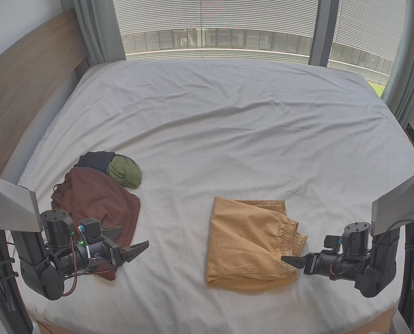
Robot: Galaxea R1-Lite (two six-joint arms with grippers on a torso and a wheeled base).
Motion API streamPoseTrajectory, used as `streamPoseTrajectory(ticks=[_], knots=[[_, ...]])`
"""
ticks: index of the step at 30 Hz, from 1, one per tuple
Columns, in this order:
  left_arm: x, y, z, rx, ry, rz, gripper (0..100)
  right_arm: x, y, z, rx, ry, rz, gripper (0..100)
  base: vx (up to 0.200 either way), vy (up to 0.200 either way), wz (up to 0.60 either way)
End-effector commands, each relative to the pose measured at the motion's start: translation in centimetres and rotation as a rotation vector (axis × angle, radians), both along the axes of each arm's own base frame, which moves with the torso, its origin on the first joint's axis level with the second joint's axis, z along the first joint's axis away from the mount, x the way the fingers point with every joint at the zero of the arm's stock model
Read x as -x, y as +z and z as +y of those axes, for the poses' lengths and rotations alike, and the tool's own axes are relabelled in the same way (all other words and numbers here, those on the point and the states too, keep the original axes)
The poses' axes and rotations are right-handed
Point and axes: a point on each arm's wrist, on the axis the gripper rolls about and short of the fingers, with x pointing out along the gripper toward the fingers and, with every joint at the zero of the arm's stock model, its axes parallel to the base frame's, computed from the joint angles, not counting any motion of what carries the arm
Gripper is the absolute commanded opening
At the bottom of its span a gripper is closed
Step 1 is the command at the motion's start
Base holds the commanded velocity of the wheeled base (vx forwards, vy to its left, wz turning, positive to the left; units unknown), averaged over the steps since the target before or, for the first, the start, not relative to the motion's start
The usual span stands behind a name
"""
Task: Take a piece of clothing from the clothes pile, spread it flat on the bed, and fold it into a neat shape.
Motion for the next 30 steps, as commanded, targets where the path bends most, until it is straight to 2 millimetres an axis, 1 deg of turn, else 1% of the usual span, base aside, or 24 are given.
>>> streamPoseTrajectory(ticks=[1, 4, 10, 13, 17, 19, 20, 22, 25, 30], knots=[[0.1, -0.5, -0.1, -0.003, -0.005, 0.021, 100, 0.3, -1.7, -0.2, 0.018, -0.005, 0.068, 100, 0.000, 0.000, 0.00], [0.0, -1.0, -0.1, -0.008, -0.006, 0.035, 100, 0.3, -2.6, -0.2, 0.024, -0.007, 0.093, 100, 0.000, 0.000, 0.00], [0.1, -1.1, -0.3, -0.009, -0.015, 0.043, 100, -0.1, -3.2, 0.1, 0.024, -0.004, 0.098, 100, 0.000, 0.000, 0.00], [0.1, -1.2, -0.4, -0.010, -0.015, 0.046, 100, -0.8, -4.1, 0.4, 0.020, 0.003, 0.096, 100, 0.000, 0.000, 0.00], [0.1, -1.2, -0.4, -0.007, -0.014, 0.048, 100, -1.0, -4.7, 1.1, 0.007, 0.014, 0.108, 100, 0.000, 0.000, 0.00], [0.1, -1.2, -0.4, -0.007, -0.014, 0.047, 100, -1.1, -4.7, 1.9, -0.017, 0.021, 0.110, 100, 0.000, 0.000, 0.00], [0.1, -1.2, -0.4, -0.007, -0.014, 0.047, 100, -1.1, -4.7, 1.9, -0.017, 0.021, 0.110, 100, 0.000, 0.000, 0.00], [0.1, -1.2, -0.4, -0.007, -0.014, 0.048, 100, -1.3, -4.5, 3.3, -0.072, 0.023, 0.126, 100, 0.000, 0.000, 0.00], [0.1, -1.3, -0.4, -0.008, -0.014, 0.051, 100, -1.4, -4.4, 4.3, -0.108, 0.025, 0.136, 100, 0.000, 0.000, 0.00], [0.1, -1.5, -0.4, -0.008, -0.015, 0.057, 100, -1.5, -4.4, 4.4, -0.112, 0.026, 0.132, 100, 0.000, 0.000, 0.00]])
